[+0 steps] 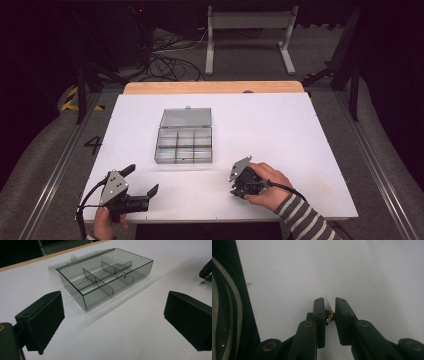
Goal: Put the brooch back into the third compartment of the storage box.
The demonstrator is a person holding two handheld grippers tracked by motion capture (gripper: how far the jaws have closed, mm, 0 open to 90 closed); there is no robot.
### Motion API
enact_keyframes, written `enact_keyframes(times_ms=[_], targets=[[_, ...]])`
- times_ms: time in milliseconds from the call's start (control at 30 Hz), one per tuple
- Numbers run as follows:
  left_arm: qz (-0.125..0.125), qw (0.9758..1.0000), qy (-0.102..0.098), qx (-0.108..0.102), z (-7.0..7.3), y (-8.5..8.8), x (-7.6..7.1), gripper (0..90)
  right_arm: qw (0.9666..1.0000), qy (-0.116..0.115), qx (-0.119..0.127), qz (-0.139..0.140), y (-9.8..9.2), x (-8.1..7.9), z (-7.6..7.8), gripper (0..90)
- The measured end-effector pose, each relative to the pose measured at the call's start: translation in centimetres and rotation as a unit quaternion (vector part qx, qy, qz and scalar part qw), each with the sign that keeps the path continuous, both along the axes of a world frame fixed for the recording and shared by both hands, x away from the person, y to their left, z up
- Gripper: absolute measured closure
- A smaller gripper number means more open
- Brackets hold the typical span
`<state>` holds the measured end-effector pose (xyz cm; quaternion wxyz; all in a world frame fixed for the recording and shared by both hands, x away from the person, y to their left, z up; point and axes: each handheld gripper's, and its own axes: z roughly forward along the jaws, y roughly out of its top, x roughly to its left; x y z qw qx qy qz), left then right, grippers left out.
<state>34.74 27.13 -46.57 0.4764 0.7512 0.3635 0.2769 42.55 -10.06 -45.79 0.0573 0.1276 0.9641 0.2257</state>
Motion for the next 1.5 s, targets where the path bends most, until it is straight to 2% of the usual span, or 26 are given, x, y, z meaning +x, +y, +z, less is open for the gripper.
enact_keyframes(times_ms=[133,367,733,1233,1500], targets=[[0.000,1.0000,-0.001,0.002,0.0,0.0,0.0,3.5,0.9999,-0.009,0.013,-0.002,0.0,0.1,0.6,79.3],[0.000,1.0000,0.000,0.002,0.0,0.0,0.1,3.5,0.9983,-0.026,0.051,-0.011,-0.2,0.4,1.6,79.3],[0.000,1.0000,0.001,0.000,0.0,0.0,0.1,3.6,0.9925,-0.043,0.109,-0.033,-0.5,0.9,2.7,80.6],[-0.001,1.0000,0.000,0.003,0.0,0.1,0.1,3.5,0.9871,-0.052,0.146,-0.041,-0.2,1.4,3.6,80.7],[0.000,1.0000,0.002,-0.001,0.0,0.0,0.0,3.6,0.9853,-0.055,0.155,-0.046,0.2,2.1,4.0,80.6]])
